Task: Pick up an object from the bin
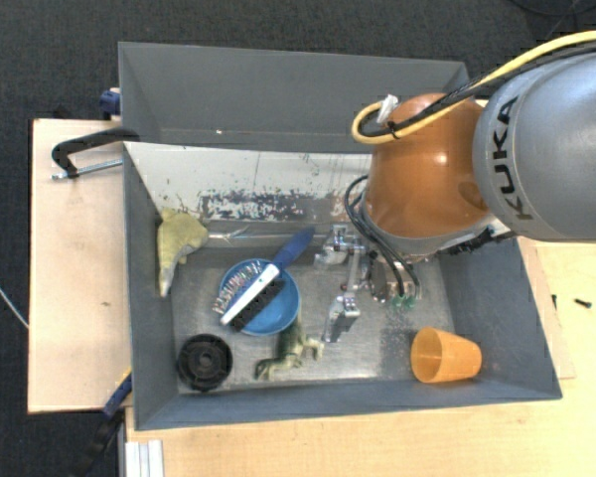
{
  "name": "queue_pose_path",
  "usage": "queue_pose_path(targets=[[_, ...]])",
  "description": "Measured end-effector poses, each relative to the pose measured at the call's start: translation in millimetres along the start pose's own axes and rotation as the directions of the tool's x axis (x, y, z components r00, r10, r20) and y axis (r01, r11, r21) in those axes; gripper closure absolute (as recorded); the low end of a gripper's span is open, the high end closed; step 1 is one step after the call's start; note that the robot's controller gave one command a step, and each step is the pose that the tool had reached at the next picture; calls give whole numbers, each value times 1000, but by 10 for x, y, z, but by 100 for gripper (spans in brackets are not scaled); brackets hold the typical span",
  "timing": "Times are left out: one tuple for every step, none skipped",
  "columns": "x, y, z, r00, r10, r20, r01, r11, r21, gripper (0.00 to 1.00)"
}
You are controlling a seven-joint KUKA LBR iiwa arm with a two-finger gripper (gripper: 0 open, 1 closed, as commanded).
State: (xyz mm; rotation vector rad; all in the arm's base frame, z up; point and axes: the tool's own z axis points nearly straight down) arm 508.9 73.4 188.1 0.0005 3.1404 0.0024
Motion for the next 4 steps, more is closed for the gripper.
queue_pose_path(targets=[[-352, 312, 821, 994, -113, 5, 113, 994, 0, 0], [-345, 325, 849, 993, -115, 0, 115, 993, -2, 100], [-383, 448, 1076, 995, 101, 3, -101, 995, -4, 100], [-373, 501, -749, 995, 96, 12, -96, 995, -4, 100]])
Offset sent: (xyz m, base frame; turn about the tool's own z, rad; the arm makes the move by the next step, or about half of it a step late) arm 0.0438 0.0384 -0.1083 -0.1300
